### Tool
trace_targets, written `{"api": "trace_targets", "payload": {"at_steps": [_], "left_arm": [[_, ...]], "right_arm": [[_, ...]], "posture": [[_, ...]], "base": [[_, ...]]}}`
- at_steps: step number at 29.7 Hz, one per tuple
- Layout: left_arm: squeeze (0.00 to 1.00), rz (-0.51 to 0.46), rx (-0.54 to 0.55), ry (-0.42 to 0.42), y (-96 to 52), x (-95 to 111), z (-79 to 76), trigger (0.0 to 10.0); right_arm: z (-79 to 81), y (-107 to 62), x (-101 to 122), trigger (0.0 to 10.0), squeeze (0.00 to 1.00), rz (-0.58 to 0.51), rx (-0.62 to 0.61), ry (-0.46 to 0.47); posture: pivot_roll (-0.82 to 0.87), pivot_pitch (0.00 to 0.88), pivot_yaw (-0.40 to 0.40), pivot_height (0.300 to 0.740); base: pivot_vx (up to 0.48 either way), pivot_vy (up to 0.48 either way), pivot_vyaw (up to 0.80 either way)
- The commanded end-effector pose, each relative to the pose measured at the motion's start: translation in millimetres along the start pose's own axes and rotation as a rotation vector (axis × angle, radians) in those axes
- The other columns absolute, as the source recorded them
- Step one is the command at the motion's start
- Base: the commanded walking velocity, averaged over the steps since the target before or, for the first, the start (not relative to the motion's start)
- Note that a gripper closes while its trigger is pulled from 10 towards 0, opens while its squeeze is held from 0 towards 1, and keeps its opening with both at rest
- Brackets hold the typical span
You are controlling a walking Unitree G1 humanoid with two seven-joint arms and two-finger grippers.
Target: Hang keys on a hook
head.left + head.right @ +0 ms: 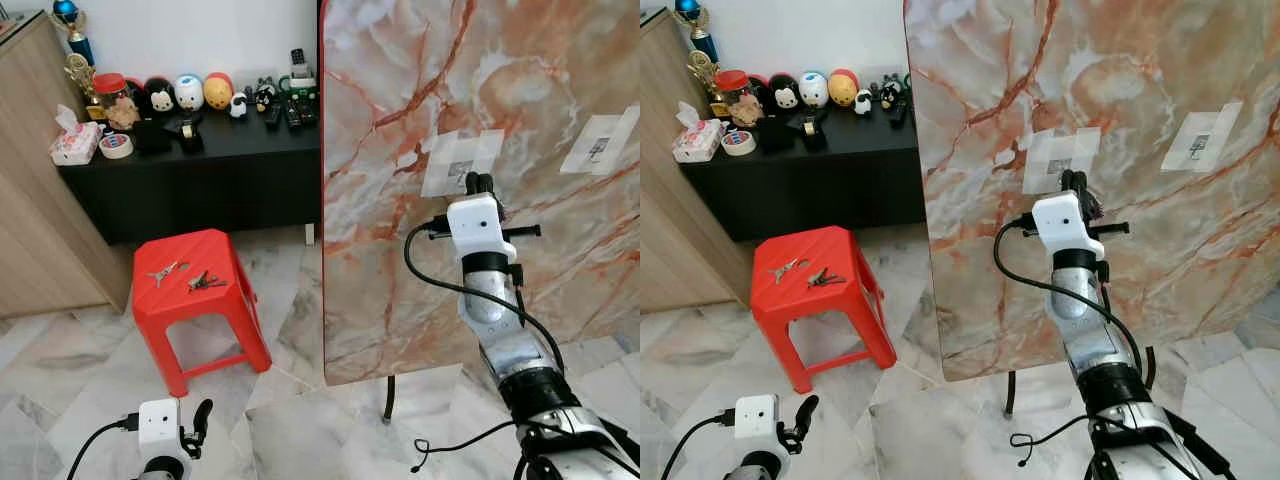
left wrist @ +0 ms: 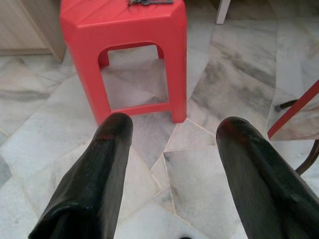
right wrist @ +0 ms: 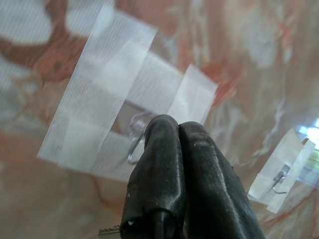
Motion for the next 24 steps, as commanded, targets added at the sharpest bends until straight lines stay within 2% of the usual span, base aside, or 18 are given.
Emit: {"api": "trace_targets", "payload": {"at_steps": [1,14,24], "left_arm": [[0.0,0.013,-0.001,0.002,-1.6,-4,-0.8,10.0],[0.0,0.009,0.001,0.002,-1.2,-3,0.1,10.0],[0.0,0.002,0.003,0.002,-0.9,-1,0.7,10.0]], "right_arm": [[-2.0,3.2,0,10.0,0.0,0.001,-0.003,-0.029],[-5.3,15.6,1,10.0,0.0,0.01,0.013,-0.097],[2.5,21.9,5,10.0,0.0,-0.02,0.094,-0.191]], "posture": [[0.03,0.063,-0.003,0.722],[0.04,0.065,-0.002,0.722],[0.04,0.067,-0.001,0.722]], "base": [[0.0,0.0,0.0],[0.0,0.0,0.0],[0.0,0.0,0.0]]}}
Point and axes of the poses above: a point about 5 cm out from each wrist's last joint towards the gripper, its own y axis pointing out of the wrist towards the gripper, its own x axis along the axis of the wrist's last joint, z = x × y, the point moved 4 cm from there along y, pointing out of the wrist towards the gripper, and after that the axes turned 12 degrees about y, right-handed, at the moved point
